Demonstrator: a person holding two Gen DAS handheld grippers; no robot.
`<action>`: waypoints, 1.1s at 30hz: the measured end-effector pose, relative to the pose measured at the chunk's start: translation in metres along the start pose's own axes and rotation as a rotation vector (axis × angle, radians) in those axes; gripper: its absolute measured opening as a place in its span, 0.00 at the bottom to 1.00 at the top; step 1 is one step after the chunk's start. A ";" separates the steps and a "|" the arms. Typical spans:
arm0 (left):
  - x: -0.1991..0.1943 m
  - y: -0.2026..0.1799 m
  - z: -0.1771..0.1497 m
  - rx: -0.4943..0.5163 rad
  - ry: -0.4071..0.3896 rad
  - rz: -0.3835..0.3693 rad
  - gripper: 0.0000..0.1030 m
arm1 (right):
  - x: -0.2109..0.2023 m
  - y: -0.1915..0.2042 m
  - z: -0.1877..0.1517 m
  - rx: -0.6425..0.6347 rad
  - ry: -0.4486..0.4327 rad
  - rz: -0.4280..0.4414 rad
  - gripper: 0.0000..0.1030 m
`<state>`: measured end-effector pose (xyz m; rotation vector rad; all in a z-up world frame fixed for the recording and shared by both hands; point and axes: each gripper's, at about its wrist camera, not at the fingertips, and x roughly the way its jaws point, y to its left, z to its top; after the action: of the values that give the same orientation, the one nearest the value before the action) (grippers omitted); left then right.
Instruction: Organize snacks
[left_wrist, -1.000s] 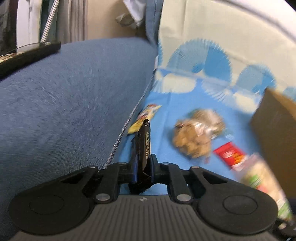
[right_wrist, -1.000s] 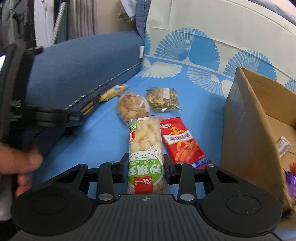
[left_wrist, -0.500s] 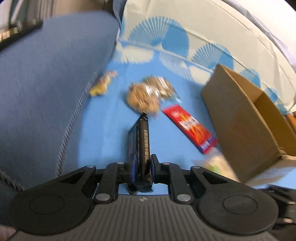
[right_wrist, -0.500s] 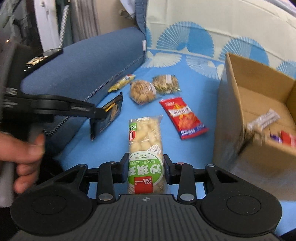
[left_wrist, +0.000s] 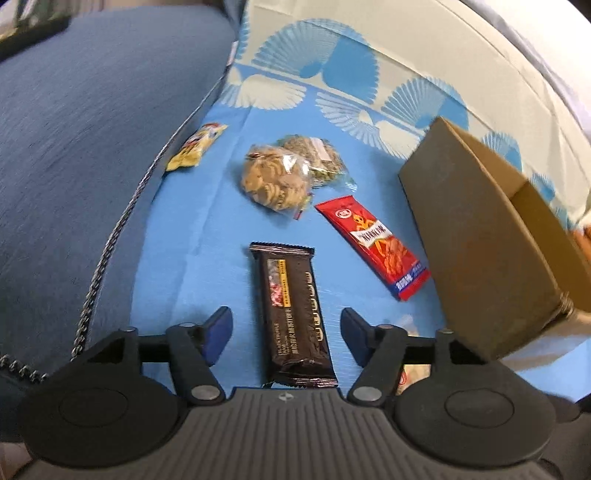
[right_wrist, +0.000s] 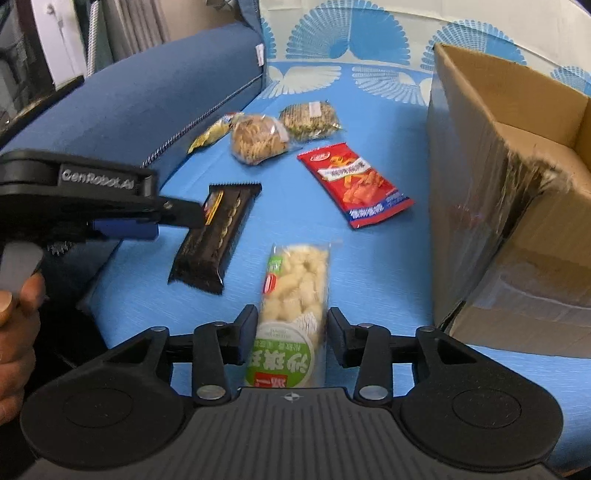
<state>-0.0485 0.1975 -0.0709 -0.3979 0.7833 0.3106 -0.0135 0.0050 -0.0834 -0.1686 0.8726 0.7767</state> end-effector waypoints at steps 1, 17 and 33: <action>0.002 -0.003 -0.001 0.006 -0.002 -0.003 0.73 | 0.000 0.000 0.000 -0.005 -0.006 0.007 0.44; 0.025 -0.014 -0.008 0.027 0.019 0.047 0.74 | 0.001 0.000 -0.003 -0.043 -0.001 0.000 0.48; 0.028 -0.024 -0.012 0.111 0.020 0.105 0.60 | 0.001 0.001 -0.004 -0.059 -0.002 -0.022 0.46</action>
<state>-0.0271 0.1739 -0.0940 -0.2568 0.8384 0.3596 -0.0163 0.0044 -0.0868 -0.2292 0.8448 0.7826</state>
